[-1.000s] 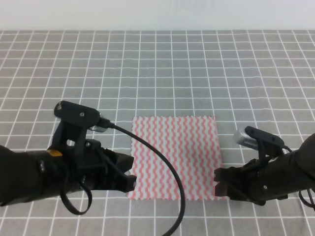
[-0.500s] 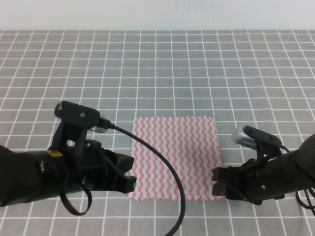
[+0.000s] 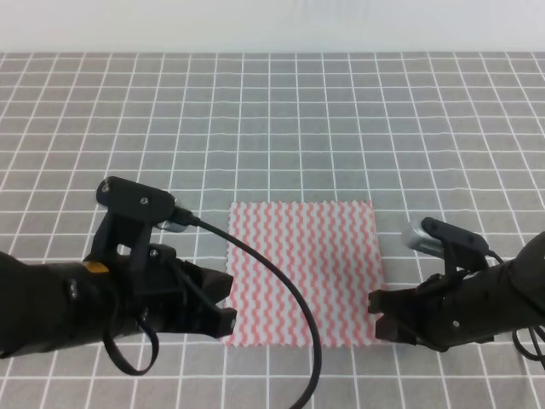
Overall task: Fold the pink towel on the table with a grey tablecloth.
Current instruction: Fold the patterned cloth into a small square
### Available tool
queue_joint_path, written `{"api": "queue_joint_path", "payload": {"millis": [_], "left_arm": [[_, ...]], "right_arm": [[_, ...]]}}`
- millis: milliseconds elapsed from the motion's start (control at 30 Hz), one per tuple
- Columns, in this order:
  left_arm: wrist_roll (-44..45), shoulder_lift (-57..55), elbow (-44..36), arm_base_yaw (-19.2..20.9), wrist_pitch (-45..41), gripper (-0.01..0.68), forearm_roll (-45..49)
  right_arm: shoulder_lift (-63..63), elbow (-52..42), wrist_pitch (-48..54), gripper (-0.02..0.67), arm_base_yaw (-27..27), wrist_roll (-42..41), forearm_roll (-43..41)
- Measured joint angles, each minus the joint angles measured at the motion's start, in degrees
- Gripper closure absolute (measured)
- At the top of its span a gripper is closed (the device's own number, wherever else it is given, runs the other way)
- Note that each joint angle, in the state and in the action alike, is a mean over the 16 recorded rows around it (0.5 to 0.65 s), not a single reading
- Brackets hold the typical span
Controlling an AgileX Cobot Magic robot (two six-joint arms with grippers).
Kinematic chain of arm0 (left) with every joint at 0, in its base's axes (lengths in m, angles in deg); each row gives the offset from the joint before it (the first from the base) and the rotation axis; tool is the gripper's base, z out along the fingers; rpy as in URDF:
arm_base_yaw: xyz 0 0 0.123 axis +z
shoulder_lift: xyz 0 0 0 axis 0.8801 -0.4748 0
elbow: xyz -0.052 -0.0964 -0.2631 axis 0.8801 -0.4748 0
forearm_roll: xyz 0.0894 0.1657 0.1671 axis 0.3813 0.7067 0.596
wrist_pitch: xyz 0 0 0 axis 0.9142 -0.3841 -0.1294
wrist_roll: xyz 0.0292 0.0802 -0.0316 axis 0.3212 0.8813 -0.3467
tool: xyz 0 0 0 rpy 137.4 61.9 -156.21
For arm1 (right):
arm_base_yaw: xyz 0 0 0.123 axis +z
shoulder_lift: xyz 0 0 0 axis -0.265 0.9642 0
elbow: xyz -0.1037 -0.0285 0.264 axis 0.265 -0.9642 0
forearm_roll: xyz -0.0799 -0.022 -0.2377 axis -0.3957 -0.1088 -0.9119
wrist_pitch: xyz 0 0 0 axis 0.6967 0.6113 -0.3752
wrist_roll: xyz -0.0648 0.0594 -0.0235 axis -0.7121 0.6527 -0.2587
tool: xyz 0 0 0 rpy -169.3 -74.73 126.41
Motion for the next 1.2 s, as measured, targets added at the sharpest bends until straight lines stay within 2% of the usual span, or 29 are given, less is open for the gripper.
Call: {"api": "queue_joint_path", "payload": {"millis": [300, 633, 867, 1200], "left_arm": [[0.12, 0.0, -0.02, 0.0, -0.28, 0.677, 0.01], [1.83, 0.19, -0.02, 0.0, -0.5, 0.677, 0.02], [6.51, -0.06, -0.19, 0.0, 0.77, 0.677, 0.01], [17.26, -2.3, -0.94, -0.04, 5.76, 0.677, -0.7]], "right_arm": [[2.1, 0.0, 0.6, 0.564, -0.04, 0.01, -0.05], [2.38, 0.92, 1.7, 0.632, -0.08, 0.01, -0.79], [1.95, 3.81, 2.63, 0.66, -0.04, 0.03, -1.57], [2.11, 9.54, 1.74, 0.662, 0.0, -0.02, -2.19]]}}
